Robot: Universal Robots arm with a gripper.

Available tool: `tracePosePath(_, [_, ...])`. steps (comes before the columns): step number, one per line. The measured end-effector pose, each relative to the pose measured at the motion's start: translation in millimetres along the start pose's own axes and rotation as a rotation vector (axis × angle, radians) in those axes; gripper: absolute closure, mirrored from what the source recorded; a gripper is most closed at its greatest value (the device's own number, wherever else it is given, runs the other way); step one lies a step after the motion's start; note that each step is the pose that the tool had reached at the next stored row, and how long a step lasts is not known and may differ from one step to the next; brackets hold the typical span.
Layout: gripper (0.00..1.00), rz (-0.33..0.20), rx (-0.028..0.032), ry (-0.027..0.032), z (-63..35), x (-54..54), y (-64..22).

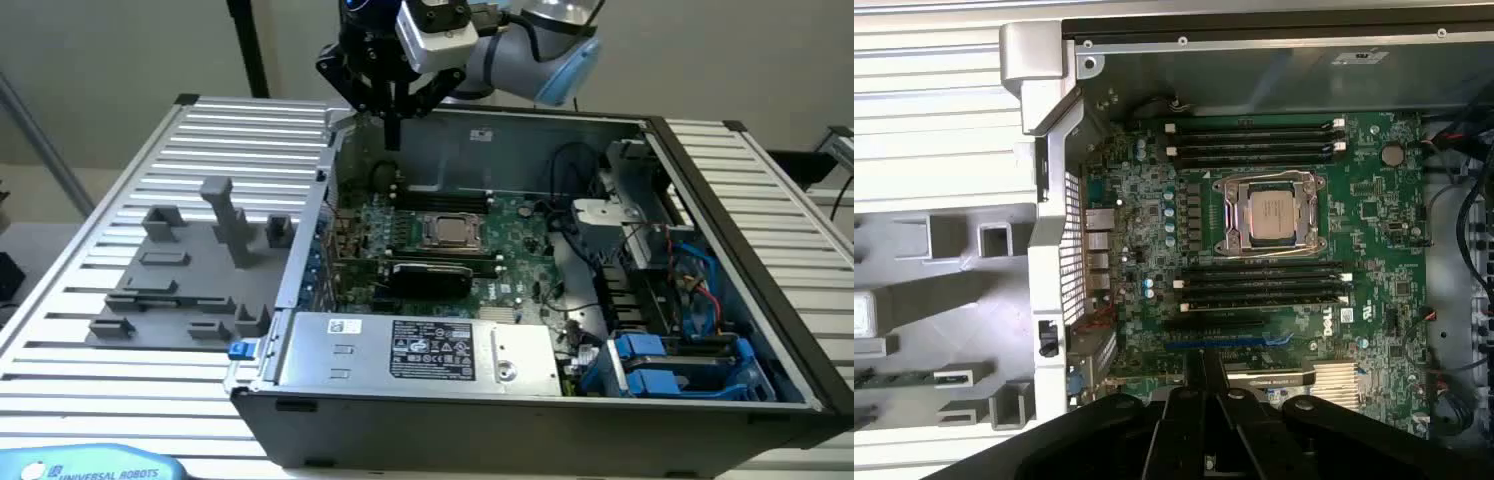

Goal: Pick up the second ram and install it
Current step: 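Reach for the second ram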

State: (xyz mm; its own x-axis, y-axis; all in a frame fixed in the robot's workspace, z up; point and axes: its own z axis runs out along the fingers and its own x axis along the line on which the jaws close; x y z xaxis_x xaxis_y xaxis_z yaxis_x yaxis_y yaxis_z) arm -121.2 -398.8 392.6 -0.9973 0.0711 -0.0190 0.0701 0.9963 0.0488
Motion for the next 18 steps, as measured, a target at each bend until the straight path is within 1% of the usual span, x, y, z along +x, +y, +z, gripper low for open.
tracePosePath(13, [0.89,0.0,0.0001,0.0,-0.1,0.8,-0.1])
tracePosePath(16, [0.89,0.0,0.0001,0.0001,-0.2,5.5,-0.6])
tracePosePath(18, [0.89,0.0,0.0001,0.0001,-0.4,13.7,-1.2])
